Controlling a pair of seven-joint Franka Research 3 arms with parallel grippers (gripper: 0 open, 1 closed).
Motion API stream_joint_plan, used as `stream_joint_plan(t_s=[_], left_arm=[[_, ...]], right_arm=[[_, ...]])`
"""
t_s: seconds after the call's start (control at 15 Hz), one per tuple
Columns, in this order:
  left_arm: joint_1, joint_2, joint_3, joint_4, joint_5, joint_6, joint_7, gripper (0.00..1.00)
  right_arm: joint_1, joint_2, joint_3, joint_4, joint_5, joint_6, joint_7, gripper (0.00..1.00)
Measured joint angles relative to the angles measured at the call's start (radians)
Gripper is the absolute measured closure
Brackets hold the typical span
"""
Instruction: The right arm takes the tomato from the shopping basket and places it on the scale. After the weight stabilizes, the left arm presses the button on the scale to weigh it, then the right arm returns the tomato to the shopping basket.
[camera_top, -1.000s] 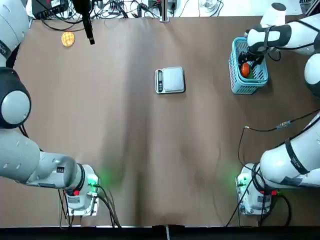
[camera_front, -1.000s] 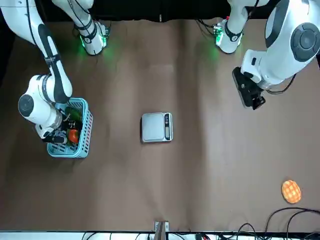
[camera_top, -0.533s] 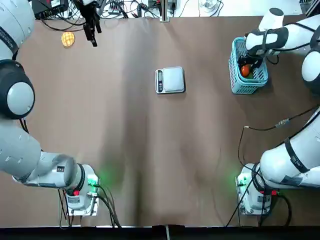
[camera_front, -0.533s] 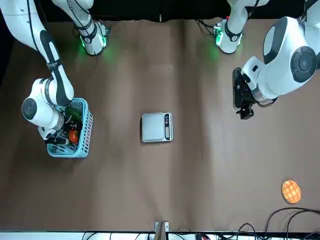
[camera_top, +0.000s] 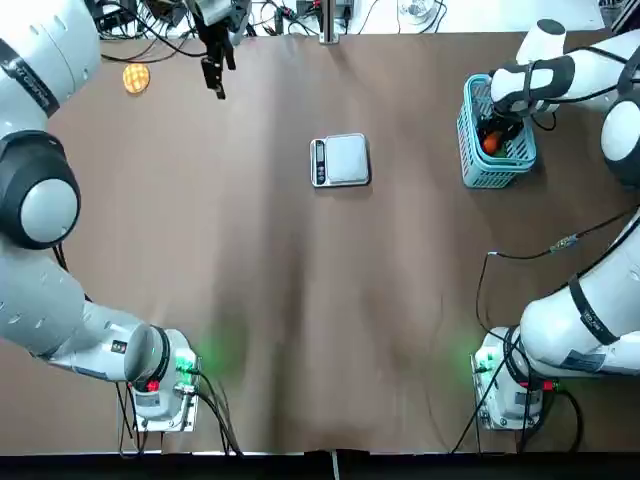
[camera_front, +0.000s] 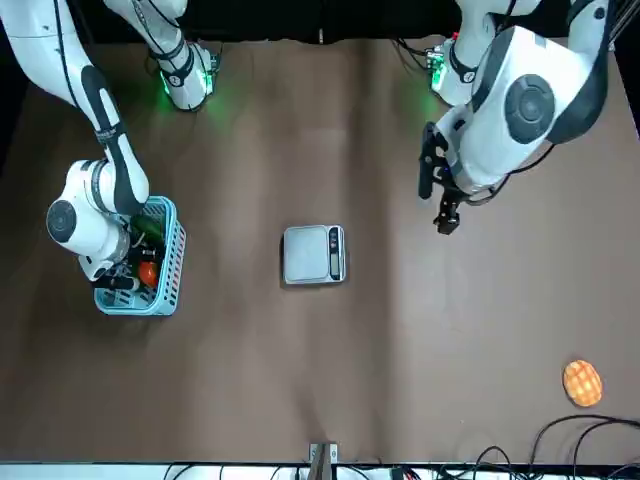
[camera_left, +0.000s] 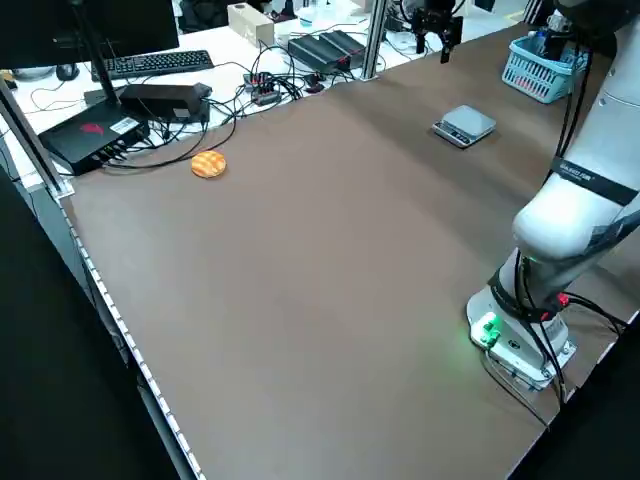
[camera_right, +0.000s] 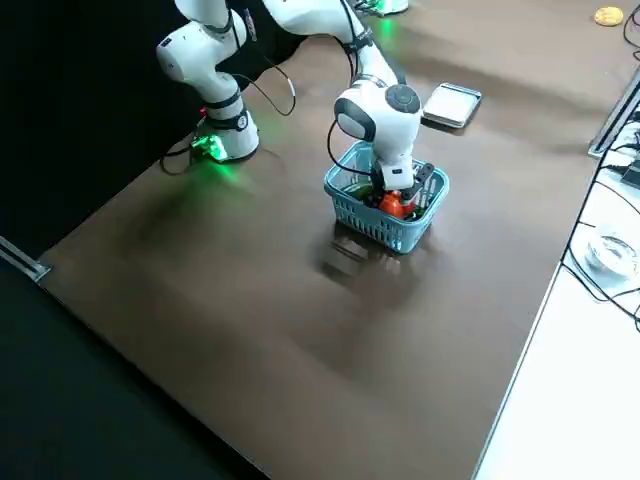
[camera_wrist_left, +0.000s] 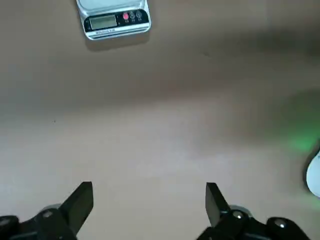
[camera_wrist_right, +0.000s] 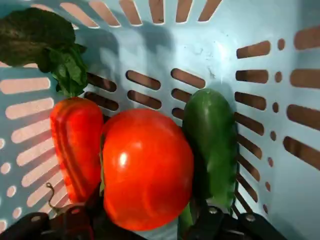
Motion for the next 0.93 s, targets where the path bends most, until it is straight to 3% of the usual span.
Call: stream_joint_plan(t_s=[0.27,0.47,0.6,0.93], left_arm=[[-0.021,0.028,0.0,-0.003,0.0,0.032,-0.055,0.04],[-0.024,0.034,0.0,-0.025,0.0,0.064,-0.114,0.12],[-0.032,0.035,-0.001,-0.053,0.0,0.101,-0.143,0.26],[-0.038,0.035,-0.001,-0.079,0.0,0.131,-0.206,0.41]], right_arm=[[0.009,-0.002,0.003,0.006,0.0,-0.022,-0.003,0.3],[0.021,-0.057,0.004,0.021,0.0,-0.074,-0.005,0.3],[0.021,-0.11,0.004,0.031,0.0,-0.127,-0.006,0.3],[0.023,-0.242,0.005,0.059,0.0,-0.255,-0.007,0.3]])
